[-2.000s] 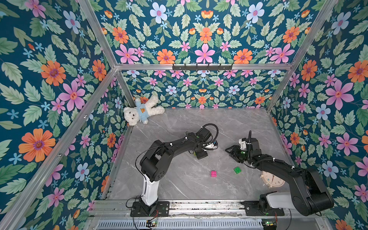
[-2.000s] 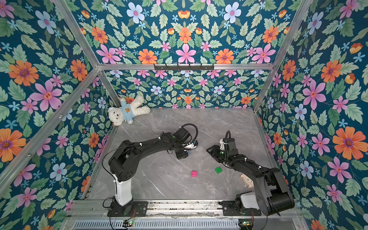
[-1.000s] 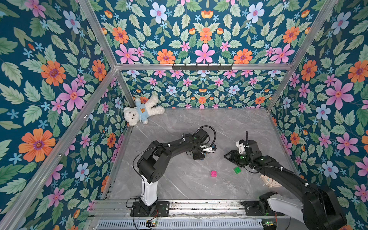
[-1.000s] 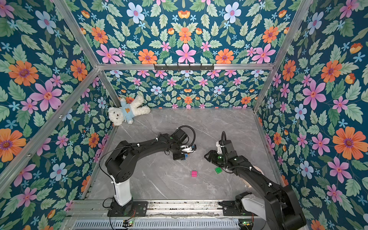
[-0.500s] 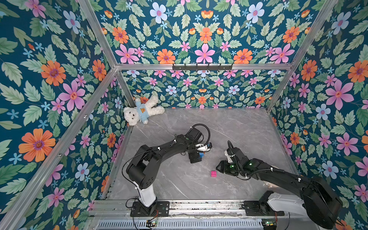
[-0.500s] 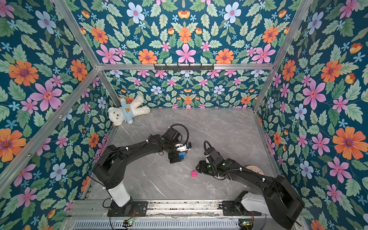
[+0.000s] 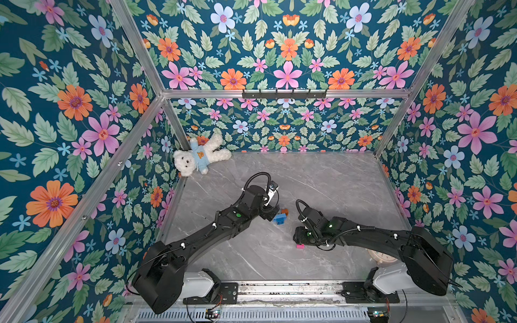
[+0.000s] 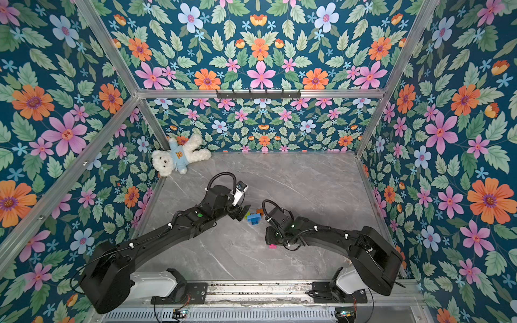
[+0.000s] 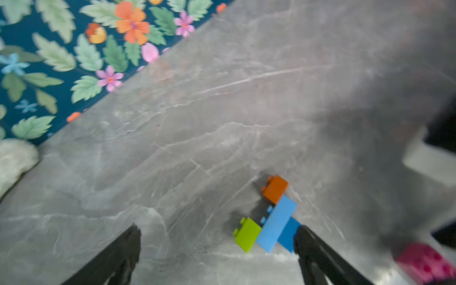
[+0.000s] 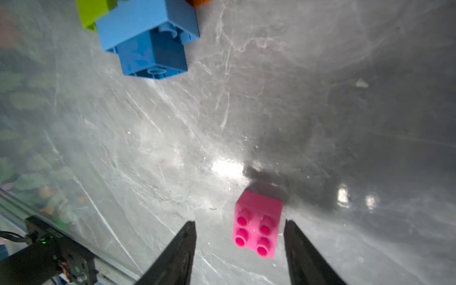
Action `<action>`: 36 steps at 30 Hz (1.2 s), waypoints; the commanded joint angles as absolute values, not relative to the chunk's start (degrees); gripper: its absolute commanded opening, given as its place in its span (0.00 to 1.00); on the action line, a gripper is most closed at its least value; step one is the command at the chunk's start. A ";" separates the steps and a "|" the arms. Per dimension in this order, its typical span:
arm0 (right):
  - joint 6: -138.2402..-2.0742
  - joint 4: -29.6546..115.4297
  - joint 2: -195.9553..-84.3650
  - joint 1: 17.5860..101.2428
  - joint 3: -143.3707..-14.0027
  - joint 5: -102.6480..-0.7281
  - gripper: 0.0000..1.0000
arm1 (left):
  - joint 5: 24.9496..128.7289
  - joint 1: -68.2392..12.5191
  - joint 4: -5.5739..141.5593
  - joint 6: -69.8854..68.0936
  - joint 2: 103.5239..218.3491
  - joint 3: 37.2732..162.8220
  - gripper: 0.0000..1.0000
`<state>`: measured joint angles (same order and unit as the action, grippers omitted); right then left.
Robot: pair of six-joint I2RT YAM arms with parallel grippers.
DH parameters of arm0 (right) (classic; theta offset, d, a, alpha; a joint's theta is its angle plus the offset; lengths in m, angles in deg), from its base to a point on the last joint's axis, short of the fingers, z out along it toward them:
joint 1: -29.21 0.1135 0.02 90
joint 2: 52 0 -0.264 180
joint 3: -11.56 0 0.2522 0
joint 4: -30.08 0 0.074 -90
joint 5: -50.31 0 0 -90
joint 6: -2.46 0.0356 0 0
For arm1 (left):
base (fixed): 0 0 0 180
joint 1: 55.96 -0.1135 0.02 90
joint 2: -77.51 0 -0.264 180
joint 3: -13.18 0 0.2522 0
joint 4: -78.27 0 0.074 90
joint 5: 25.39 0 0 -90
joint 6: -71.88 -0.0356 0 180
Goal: Assemble the letter v with lego
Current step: Pick up the lego brick from the center of the board.
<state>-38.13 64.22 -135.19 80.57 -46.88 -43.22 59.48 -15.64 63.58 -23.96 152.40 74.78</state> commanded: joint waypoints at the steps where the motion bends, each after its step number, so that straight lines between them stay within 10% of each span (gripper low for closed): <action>1: -36.70 69.02 -136.70 81.16 -47.63 -39.69 0.60 | 48.43 -16.26 62.77 -9.38 153.24 77.48 0.99; 26: -43.56 68.26 -143.22 79.56 -52.47 -38.55 0.28 | 63.85 -26.77 60.69 10.35 149.93 76.07 0.99; 36: -59.73 24.05 -128.58 66.29 -38.74 -53.91 0.00 | 85.10 -29.68 71.27 18.16 148.61 72.57 0.98</action>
<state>-52.69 44.51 -130.67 68.72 -41.09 -46.24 76.38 -29.63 65.48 15.18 149.08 72.92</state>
